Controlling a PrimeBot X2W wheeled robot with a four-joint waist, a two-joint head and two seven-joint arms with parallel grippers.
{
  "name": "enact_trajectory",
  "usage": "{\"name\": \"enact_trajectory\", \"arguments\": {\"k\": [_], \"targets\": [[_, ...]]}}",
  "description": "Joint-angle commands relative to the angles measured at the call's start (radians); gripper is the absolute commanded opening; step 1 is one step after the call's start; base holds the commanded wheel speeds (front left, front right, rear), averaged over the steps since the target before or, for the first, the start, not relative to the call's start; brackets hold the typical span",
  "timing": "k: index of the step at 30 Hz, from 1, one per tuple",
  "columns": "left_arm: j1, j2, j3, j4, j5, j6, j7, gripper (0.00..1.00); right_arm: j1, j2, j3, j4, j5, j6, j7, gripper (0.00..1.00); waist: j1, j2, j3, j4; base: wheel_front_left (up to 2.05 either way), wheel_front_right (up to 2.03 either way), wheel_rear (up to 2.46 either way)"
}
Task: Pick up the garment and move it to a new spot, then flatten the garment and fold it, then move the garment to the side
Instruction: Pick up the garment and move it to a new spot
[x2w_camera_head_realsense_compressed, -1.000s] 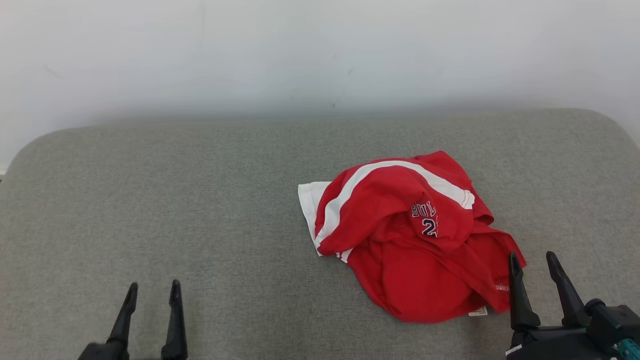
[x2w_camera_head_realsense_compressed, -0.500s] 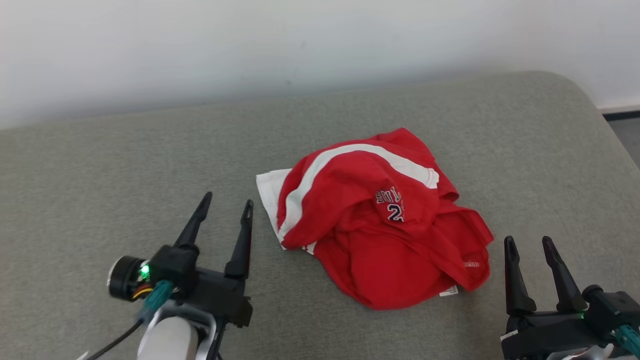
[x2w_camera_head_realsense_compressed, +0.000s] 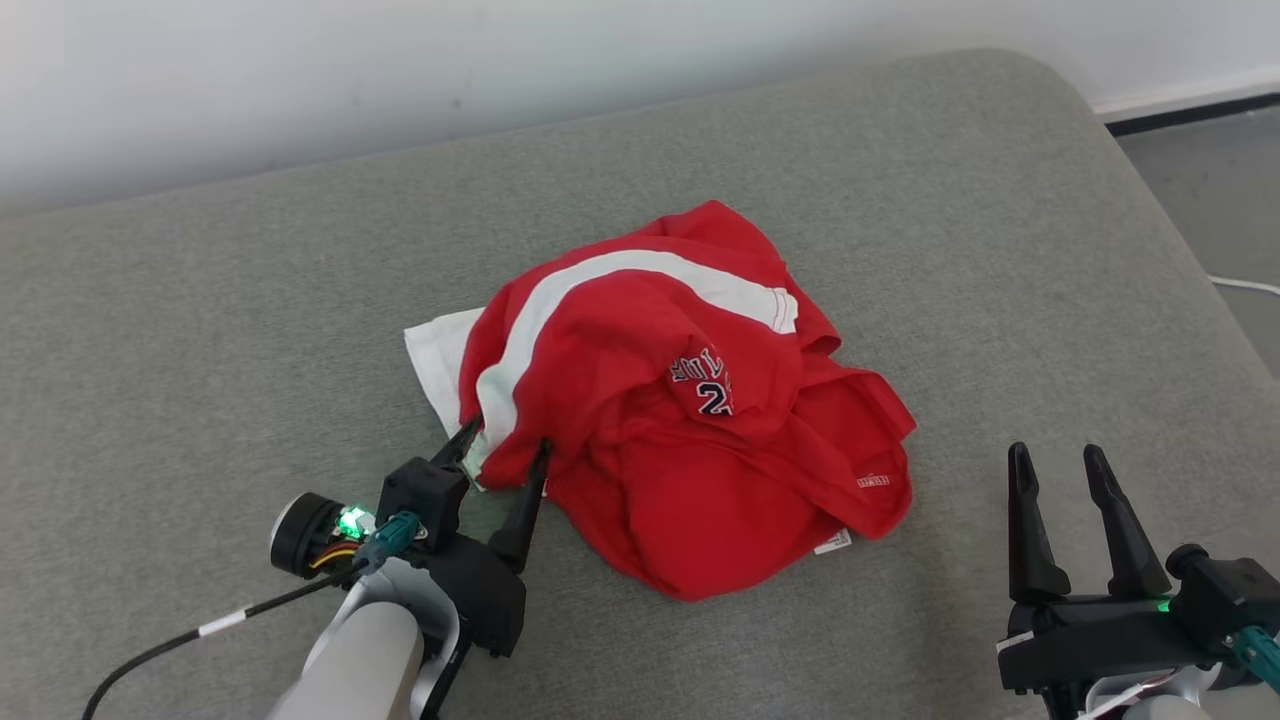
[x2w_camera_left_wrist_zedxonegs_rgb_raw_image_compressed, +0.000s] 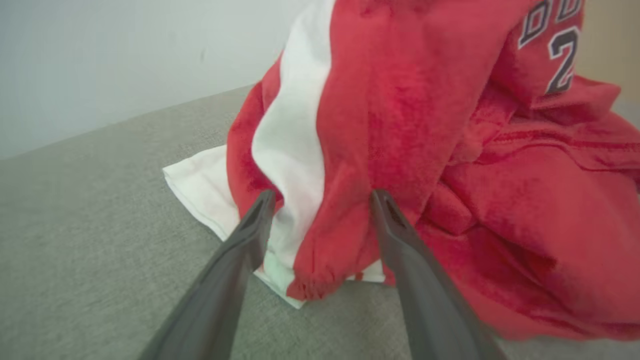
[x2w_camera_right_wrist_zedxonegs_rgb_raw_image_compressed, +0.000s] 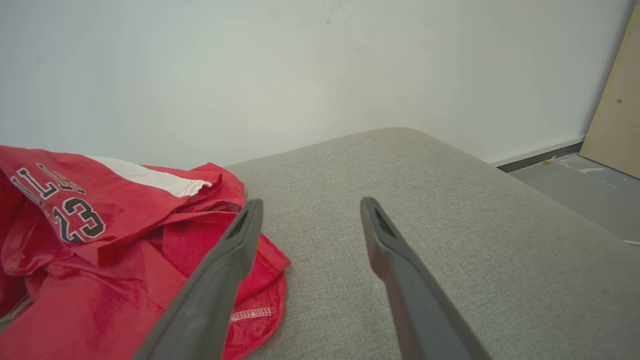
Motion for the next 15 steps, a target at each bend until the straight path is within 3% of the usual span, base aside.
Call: {"name": "enact_trajectory", "arguments": {"k": [1,2,8,15], "targets": [[-0.024,0.006,-0.015,0.029,-0.016,0.002,0.003,0.58,-0.011,0.003,-0.005,0.000,0.002,-0.002,-0.001,1.00,-0.0002,-0.0001,0.015,-0.019,0.00,0.00,0.00],[-0.035,0.007,-0.025,0.042,-0.025,0.002,0.000,0.00,-0.010,0.004,-0.006,0.001,0.001,-0.002,-0.001,1.00,-0.0002,-0.0001,0.014,-0.020,0.00,0.00,0.00],[-0.090,0.021,-0.066,0.089,-0.039,0.002,-0.014,0.00,-0.004,0.010,-0.010,0.005,-0.008,-0.002,-0.001,1.00,-0.0002,-0.0001,-0.002,-0.016,0.00,0.00,0.00],[-0.270,0.069,-0.123,0.004,-0.042,0.002,-0.020,0.00,0.010,0.015,-0.008,0.012,-0.011,-0.002,-0.001,1.00,-0.0002,-0.0001,-0.045,-0.008,0.00,0.00,0.00]]}}
